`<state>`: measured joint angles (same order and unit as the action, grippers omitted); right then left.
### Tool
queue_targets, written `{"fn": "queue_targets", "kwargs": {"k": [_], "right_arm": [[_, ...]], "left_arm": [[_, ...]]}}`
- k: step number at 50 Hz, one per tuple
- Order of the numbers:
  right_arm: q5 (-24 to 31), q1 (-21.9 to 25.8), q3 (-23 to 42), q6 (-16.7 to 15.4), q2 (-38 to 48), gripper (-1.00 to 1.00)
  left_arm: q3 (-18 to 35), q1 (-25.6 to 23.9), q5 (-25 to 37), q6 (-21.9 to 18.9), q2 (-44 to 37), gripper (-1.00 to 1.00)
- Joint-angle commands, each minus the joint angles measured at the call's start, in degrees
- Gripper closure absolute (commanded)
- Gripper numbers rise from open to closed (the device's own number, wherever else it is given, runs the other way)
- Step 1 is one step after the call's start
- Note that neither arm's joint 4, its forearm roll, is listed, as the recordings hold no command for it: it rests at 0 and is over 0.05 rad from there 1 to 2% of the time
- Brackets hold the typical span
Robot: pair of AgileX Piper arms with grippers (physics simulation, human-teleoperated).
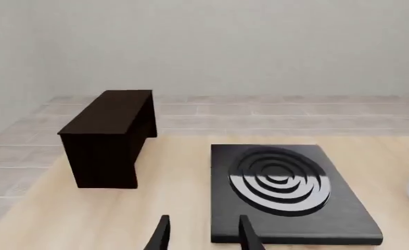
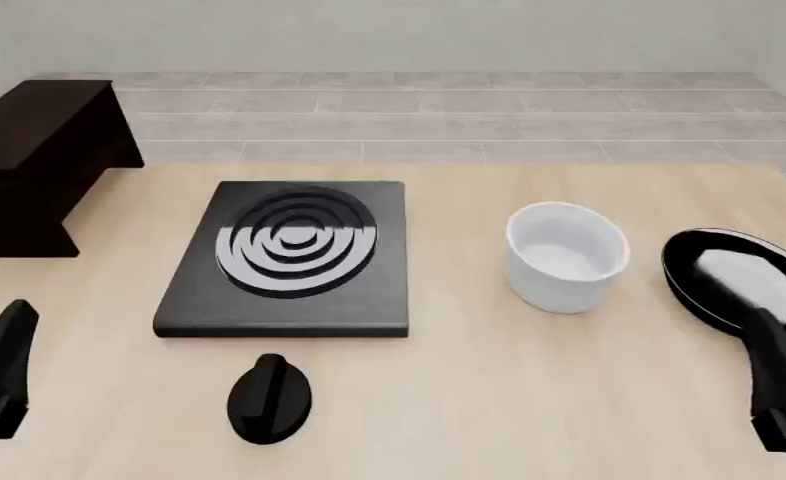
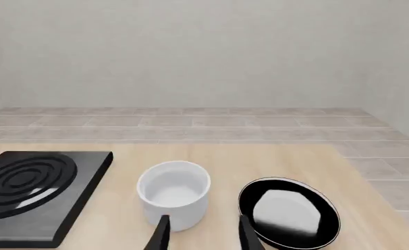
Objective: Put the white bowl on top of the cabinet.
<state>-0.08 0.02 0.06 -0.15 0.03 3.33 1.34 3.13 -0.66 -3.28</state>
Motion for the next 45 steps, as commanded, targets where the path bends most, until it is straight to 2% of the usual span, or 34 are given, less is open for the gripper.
{"fn": "queue_targets", "kwargs": {"k": [1,3,4,6,12,14,19,22,26,28,31,33,34,35,39,40,43,45], "right_arm": [[0.0,0.0,0.1,0.3,0.4,-1.0],[0.0,0.0,0.2,-0.1,0.1,-1.0],[-0.2,0.0,0.1,-0.4,0.1,-1.0],[0.3,0.0,0.2,0.4,0.3,-1.0],[-0.1,0.0,0.2,-0.3,0.0,-1.0],[0.3,0.0,0.2,0.4,0.3,-1.0],[-0.1,0.0,0.2,-0.2,0.1,-1.0],[0.4,0.0,0.2,0.4,0.2,-1.0],[-0.1,0.0,0.2,-0.3,0.0,-1.0],[-0.2,0.0,0.0,0.4,0.6,-1.0],[-0.1,0.0,0.1,-0.2,0.1,-1.0],[0.1,0.0,0.3,-0.1,0.1,-1.0],[0.1,0.0,0.1,0.3,0.3,-1.0],[0.3,0.0,0.2,0.1,0.1,-1.0],[0.4,0.0,0.2,0.3,0.1,-1.0],[0.2,0.0,0.1,0.2,0.1,-1.0],[0.2,0.0,0.3,-0.2,0.0,-1.0],[0.3,0.0,0.2,0.1,0.0,-1.0]], "left_arm": [[-0.2,-0.6,-2.1,2.6,1.8,-1.0],[0.9,-0.7,-1.6,2.6,0.9,-1.0],[3.9,-1.5,0.3,2.8,0.9,-1.0],[6.1,-2.4,1.3,2.8,-0.4,-1.0],[8.8,-3.3,1.9,1.9,-4.2,-1.0],[10.7,-3.7,3.4,2.4,-5.4,-1.0],[16.9,-4.0,8.3,4.5,-6.0,-1.0],[19.3,-4.6,9.9,3.4,-6.3,-1.0],[24.5,-5.9,12.9,4.4,-7.8,-1.0],[26.5,-9.0,13.8,3.5,-9.4,-1.0],[28.9,-12.5,14.3,1.8,-11.1,-1.0],[30.9,-11.7,13.8,-3.1,-12.6,-1.0],[31.7,-12.4,13.6,-3.2,-13.9,-1.0],[46.4,-23.0,15.5,-3.0,-29.1,-1.0],[54.2,-26.2,17.5,-1.1,-35.1,-1.0],[55.7,-28.1,17.6,-3.4,-37.6,-1.0],[57.8,-30.4,16.9,-4.3,-41.3,-1.0],[59.5,-32.7,16.4,-1.9,-45.1,-1.0]]}}
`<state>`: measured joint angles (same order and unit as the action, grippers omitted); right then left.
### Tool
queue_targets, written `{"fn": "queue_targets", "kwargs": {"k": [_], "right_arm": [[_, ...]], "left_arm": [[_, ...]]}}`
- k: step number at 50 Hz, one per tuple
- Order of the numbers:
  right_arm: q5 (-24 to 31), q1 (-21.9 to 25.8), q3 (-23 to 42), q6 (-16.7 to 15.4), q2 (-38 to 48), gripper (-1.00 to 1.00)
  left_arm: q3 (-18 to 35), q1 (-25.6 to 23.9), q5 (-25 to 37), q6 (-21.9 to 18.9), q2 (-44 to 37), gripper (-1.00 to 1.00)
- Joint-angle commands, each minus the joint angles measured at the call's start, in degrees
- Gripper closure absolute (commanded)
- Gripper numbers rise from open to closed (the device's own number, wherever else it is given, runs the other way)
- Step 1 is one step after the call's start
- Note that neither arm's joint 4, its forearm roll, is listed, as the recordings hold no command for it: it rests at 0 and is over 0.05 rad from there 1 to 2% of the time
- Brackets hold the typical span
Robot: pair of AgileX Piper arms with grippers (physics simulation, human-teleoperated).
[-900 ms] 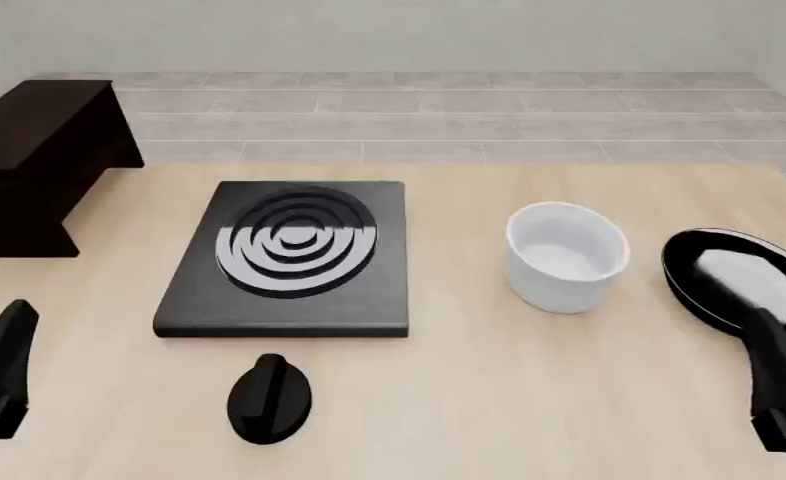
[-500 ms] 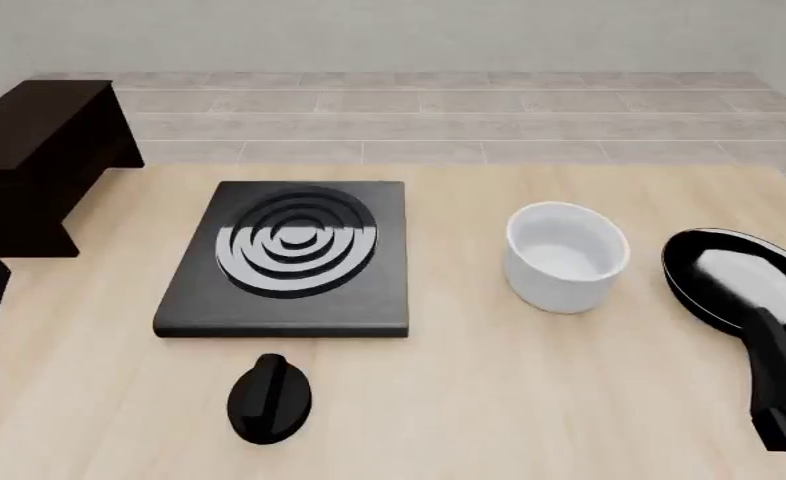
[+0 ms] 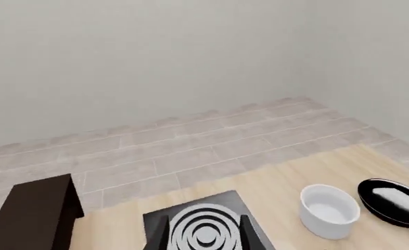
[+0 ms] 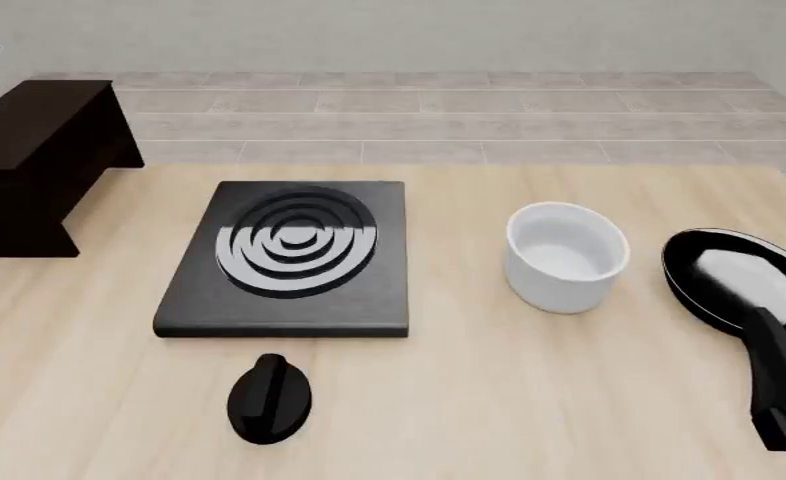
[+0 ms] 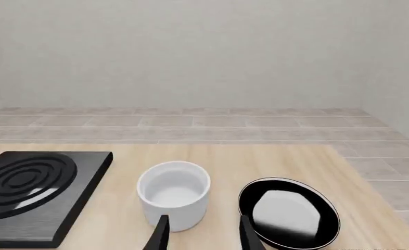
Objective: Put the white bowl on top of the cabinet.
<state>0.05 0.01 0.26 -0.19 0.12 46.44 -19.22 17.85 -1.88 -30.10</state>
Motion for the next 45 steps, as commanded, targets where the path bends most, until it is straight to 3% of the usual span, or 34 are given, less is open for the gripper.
{"fn": "queue_targets", "kwargs": {"k": [1,6,10,14,20,27,28,41,42,45], "right_arm": [[-0.1,0.0,0.0,-0.2,-0.1,-1.0],[0.1,0.0,0.0,0.1,0.0,-1.0],[0.3,0.0,0.1,0.2,0.0,-1.0],[0.2,0.0,0.0,0.2,0.0,-1.0],[0.4,0.0,0.1,0.2,0.0,-1.0],[0.2,0.0,0.1,0.0,-0.1,-1.0],[-0.1,0.0,0.0,-0.2,-0.1,-1.0],[0.2,0.0,0.1,0.0,0.0,-1.0],[-0.1,0.0,0.0,0.0,0.0,-1.0],[0.0,0.0,0.0,0.0,0.0,-1.0]], "left_arm": [[16.8,-12.7,1.4,-1.6,-19.3,-1.0],[19.8,-18.5,1.2,-3.2,-25.5,-1.0],[26.2,-21.7,3.1,-6.0,-32.2,-1.0],[31.5,-23.1,5.1,-4.5,-37.1,-1.0],[36.4,-27.5,7.4,-7.5,-43.8,-1.0],[43.7,-30.5,10.3,-7.3,-51.8,-1.0],[46.9,-34.0,12.1,-8.0,-57.5,-1.0],[52.6,-37.4,14.0,-8.6,-66.7,-1.0],[58.0,-38.5,16.9,-9.1,-71.8,-1.0],[60.5,-38.8,18.5,-9.3,-74.1,-1.0]]}}
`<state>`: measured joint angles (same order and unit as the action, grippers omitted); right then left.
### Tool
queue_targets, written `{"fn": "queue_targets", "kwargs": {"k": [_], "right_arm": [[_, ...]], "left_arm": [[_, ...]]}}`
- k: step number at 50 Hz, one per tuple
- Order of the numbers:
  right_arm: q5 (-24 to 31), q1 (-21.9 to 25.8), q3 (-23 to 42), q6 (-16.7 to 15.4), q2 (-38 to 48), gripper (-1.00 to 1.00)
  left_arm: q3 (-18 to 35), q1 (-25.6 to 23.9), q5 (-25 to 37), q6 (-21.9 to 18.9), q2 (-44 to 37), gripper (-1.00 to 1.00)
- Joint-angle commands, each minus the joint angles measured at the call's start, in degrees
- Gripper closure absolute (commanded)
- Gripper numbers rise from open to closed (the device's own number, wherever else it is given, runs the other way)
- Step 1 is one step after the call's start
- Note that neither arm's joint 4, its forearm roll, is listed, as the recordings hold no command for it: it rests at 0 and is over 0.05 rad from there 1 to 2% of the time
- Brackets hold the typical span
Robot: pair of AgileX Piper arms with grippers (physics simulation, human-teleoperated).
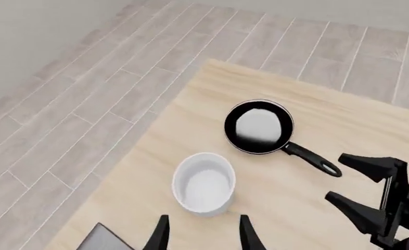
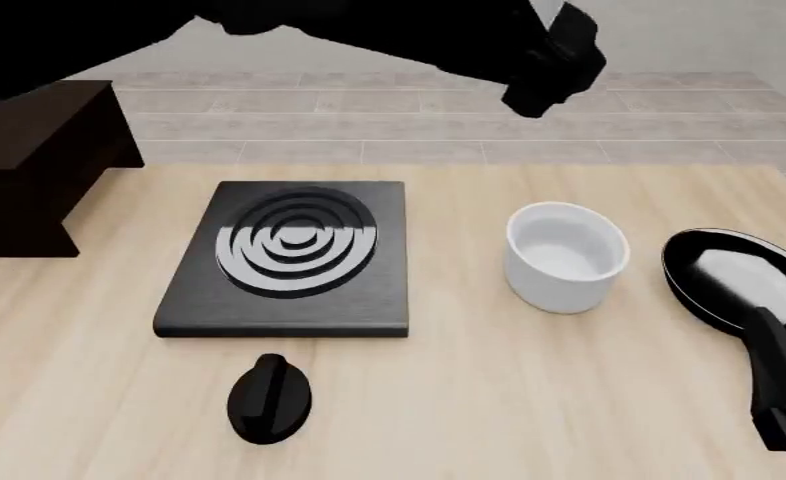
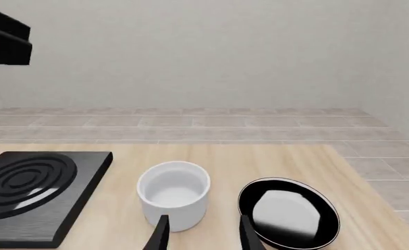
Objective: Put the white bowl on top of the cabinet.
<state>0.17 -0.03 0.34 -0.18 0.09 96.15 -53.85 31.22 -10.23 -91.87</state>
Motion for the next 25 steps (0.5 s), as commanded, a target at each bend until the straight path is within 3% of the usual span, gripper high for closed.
{"fn": "queue_targets", "kwargs": {"k": [1,16,25], "right_arm": [[0.1,0.0,0.0,0.1,0.0,-1.0],[-0.1,0.0,0.0,-0.1,0.0,-1.0],[-0.1,0.0,-0.1,0.0,0.0,-1.0]], "left_arm": [[11.7,-4.3,5.9,-1.4,-13.4,-1.0],[21.7,-7.3,12.3,-3.9,-23.8,-1.0],[24.6,-7.6,14.6,-4.1,-28.5,-1.0]]}}
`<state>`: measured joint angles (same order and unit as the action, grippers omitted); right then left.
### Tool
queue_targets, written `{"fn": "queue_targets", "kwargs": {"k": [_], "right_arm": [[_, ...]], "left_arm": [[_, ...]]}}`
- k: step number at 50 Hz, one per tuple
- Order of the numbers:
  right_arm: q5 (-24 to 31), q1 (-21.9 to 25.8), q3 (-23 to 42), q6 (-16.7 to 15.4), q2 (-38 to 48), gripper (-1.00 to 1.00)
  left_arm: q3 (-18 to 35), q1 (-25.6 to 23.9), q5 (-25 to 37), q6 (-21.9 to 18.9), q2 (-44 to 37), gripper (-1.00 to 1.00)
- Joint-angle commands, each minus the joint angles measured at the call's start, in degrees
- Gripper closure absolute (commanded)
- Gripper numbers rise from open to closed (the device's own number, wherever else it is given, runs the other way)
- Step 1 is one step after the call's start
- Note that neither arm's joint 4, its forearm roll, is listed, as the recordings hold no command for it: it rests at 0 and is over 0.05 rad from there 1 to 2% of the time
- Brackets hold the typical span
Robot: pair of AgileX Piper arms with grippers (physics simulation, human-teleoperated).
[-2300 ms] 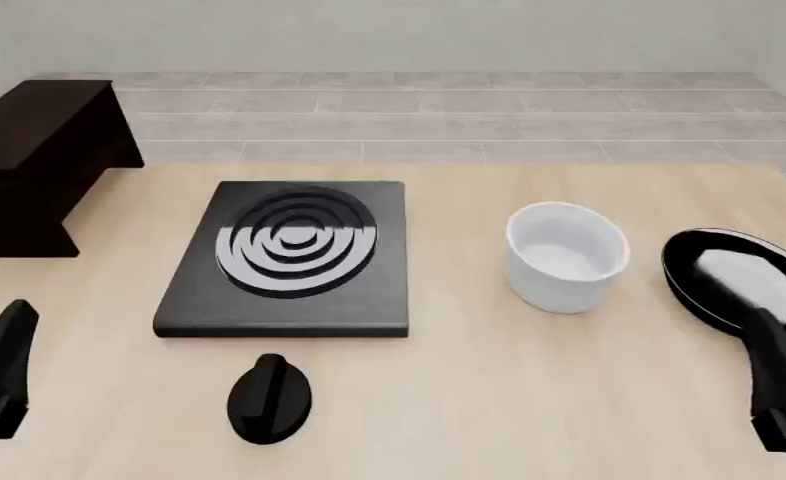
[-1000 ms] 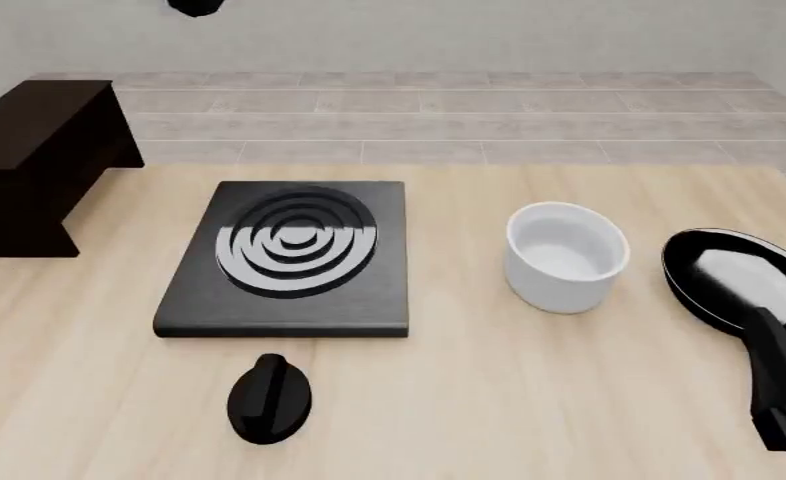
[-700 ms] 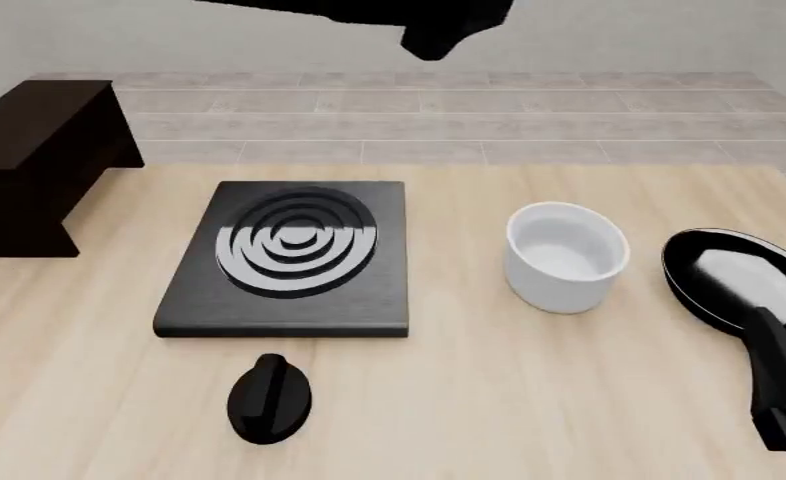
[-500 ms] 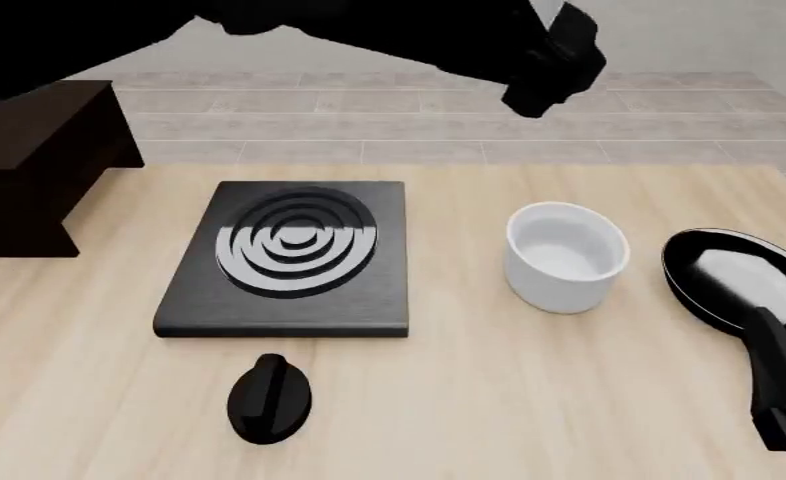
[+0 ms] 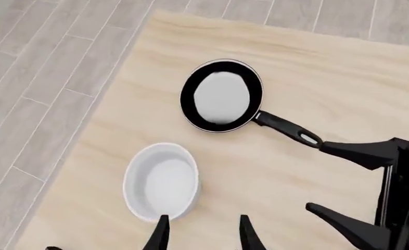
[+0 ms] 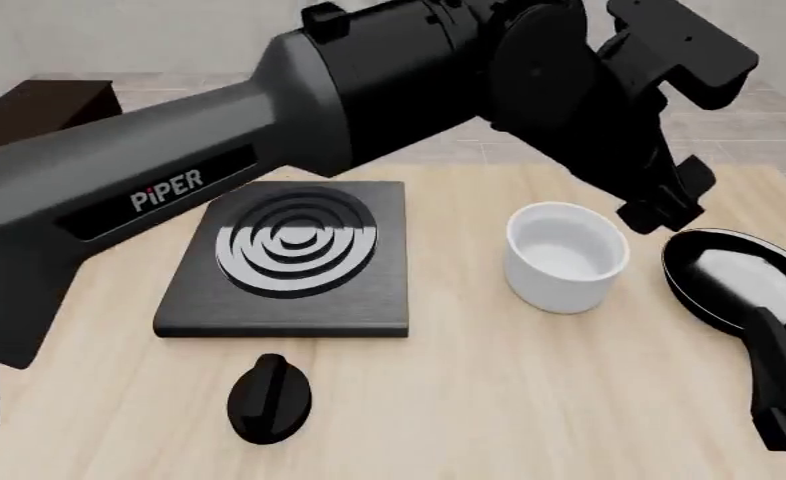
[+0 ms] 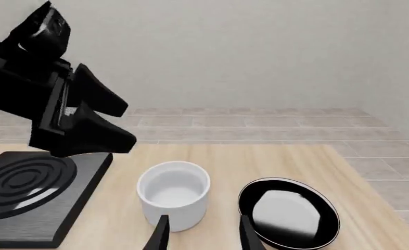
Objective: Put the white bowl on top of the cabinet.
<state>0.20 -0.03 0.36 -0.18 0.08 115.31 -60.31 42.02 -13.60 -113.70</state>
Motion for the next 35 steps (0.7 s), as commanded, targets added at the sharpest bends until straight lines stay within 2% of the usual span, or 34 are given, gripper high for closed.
{"fn": "queue_targets", "kwargs": {"k": [1,9,24,35], "right_arm": [[0.0,0.0,0.0,0.1,0.0,-1.0],[0.0,0.0,0.0,0.0,0.0,-1.0],[0.0,0.0,0.0,0.0,0.0,-1.0],[-0.1,0.0,-0.1,0.0,0.0,-1.0]], "left_arm": [[6.0,-1.0,4.3,-0.8,-7.3,-1.0],[7.9,-0.2,5.2,-1.4,-9.4,-1.0],[5.6,0.8,3.9,-2.2,-13.9,-1.0],[7.6,2.2,4.9,-5.1,-17.4,-1.0]]}}
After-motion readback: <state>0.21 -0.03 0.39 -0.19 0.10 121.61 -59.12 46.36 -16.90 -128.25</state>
